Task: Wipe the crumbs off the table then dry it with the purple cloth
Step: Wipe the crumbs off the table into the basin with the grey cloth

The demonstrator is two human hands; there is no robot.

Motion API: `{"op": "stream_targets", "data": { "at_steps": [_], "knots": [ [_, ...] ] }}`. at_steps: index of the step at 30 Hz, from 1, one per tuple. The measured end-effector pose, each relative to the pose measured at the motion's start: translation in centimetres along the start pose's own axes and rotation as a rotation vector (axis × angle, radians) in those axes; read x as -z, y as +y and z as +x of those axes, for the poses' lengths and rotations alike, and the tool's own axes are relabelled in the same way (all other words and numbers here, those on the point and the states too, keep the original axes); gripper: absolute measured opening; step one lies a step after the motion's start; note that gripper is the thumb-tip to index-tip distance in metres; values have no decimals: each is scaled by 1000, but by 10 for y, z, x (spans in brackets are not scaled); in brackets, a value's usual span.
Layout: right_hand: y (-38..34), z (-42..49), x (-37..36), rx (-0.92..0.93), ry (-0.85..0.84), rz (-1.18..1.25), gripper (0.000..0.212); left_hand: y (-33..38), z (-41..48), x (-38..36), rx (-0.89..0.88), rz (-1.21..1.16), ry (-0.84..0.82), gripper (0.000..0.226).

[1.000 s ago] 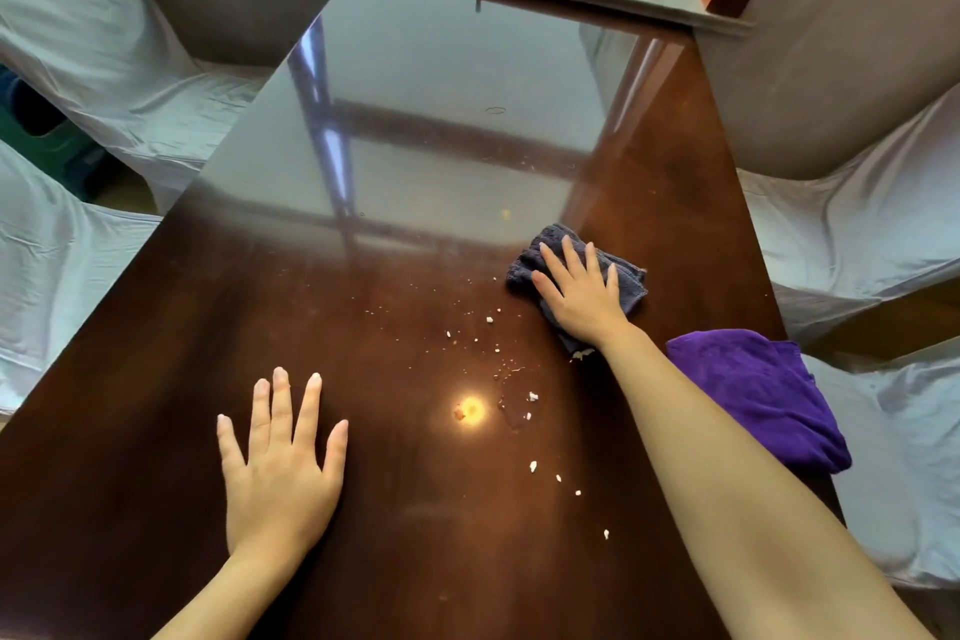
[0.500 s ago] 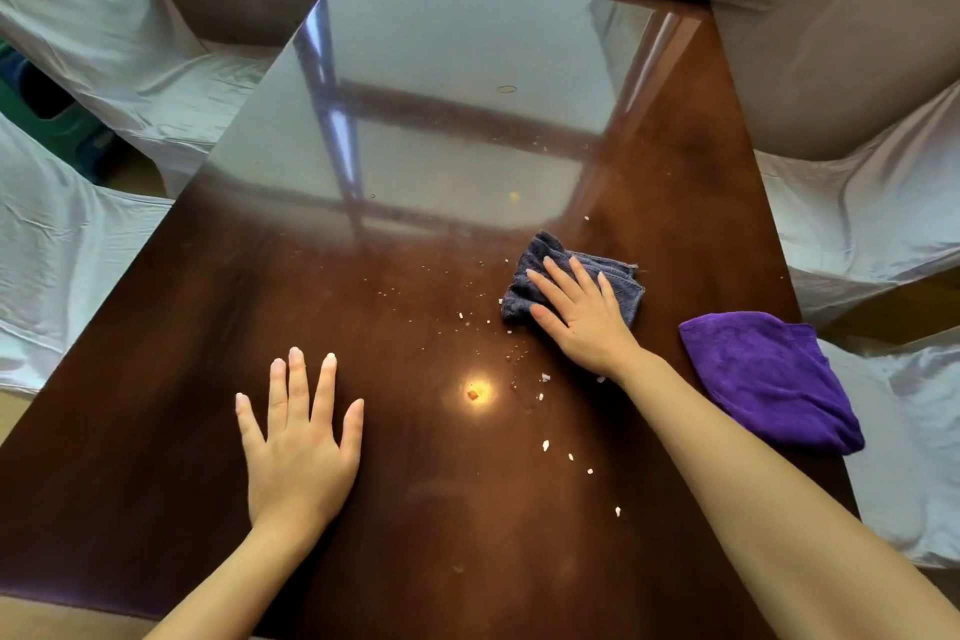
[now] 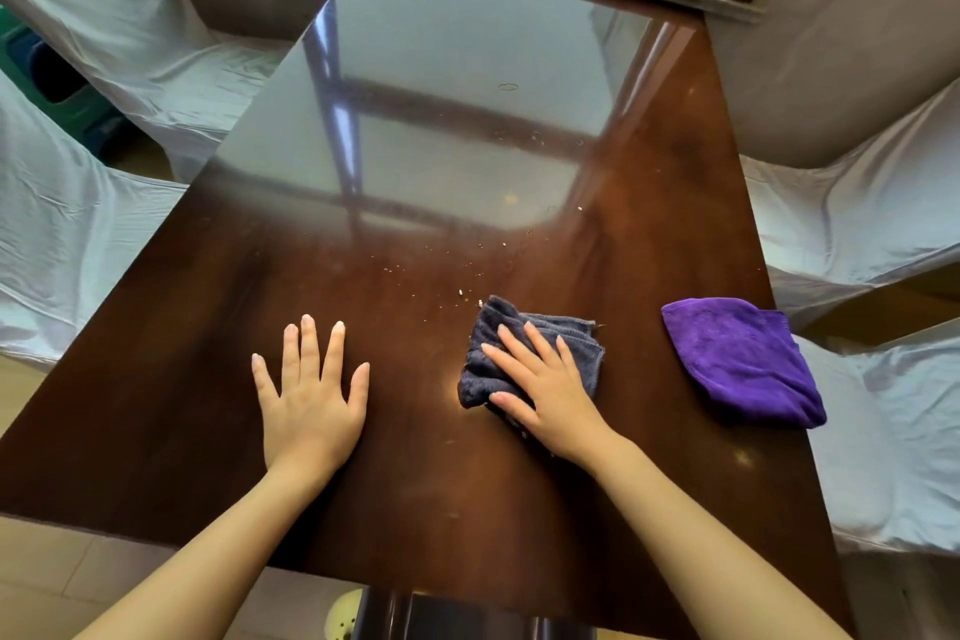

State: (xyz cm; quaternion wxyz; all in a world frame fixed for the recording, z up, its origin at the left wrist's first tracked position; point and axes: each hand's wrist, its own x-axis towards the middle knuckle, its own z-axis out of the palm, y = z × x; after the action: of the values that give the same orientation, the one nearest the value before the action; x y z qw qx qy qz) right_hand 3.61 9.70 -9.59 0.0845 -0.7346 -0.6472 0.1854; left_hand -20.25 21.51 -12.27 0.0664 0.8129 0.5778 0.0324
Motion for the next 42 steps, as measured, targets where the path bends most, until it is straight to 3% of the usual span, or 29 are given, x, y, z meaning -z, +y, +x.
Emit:
{"op": "stream_targets", "data": {
  "at_steps": [11, 19, 24, 31, 37, 42],
  "knots": [
    [-21, -9, -7, 14, 276, 93, 31, -2, 1, -2, -2, 24, 12, 63],
    [-14, 22, 36, -305, 724, 624, 26, -2, 1, -1, -5, 18, 1, 63],
    [8, 64, 81, -334, 876, 545, 25, -1, 1, 4, -5, 20, -20, 67],
    [26, 143, 81, -323, 719, 337, 27, 1, 2, 14, -15, -11, -70, 74],
    [45, 183, 46, -125, 218, 46, 44, 2, 2, 15, -18, -18, -96, 71],
    [50, 193, 41, -87, 155, -13, 43, 1, 2, 14, -20, 5, -94, 69]
  ]
}}
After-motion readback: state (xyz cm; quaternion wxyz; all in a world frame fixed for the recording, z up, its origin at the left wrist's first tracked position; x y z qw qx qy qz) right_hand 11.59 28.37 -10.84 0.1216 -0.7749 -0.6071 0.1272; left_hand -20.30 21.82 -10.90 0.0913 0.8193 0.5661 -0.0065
